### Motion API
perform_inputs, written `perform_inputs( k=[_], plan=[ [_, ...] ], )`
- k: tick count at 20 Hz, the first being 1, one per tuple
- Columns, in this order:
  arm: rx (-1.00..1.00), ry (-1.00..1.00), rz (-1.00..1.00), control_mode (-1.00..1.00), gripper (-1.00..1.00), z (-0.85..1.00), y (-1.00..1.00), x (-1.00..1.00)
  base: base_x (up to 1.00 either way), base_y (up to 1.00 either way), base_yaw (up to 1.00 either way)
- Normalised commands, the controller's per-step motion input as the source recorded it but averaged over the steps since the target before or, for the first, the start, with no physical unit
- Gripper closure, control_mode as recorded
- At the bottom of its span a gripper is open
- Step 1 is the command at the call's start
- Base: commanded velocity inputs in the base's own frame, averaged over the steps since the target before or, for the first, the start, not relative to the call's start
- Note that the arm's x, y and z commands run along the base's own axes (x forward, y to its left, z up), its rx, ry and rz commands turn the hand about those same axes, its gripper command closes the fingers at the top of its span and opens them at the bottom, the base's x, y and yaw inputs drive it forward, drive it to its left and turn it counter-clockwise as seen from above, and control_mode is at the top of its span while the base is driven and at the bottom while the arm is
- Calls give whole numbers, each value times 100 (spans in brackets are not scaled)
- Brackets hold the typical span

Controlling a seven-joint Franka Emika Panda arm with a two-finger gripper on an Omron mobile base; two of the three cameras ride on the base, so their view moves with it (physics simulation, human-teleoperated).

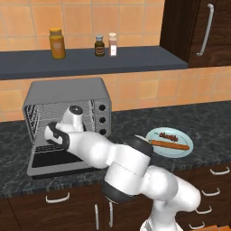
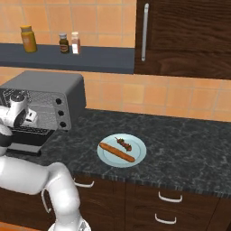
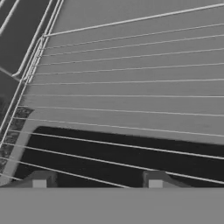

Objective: Pick up the kebab skewer and baguette bread, and place them inside the toaster oven. Close the toaster oven door and start by setting the timer.

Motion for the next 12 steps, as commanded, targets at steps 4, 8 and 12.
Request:
perform_inputs(
  k=[4,8,12],
  plan=[
    [-17,44,-1,-100,-100,-60,1,-100,0,0,0],
    [-1,24,-4,-100,-100,70,-45,-100,0,0,0],
    [2,9,-5,-100,-100,89,-96,-85,0,0,0]
  ],
)
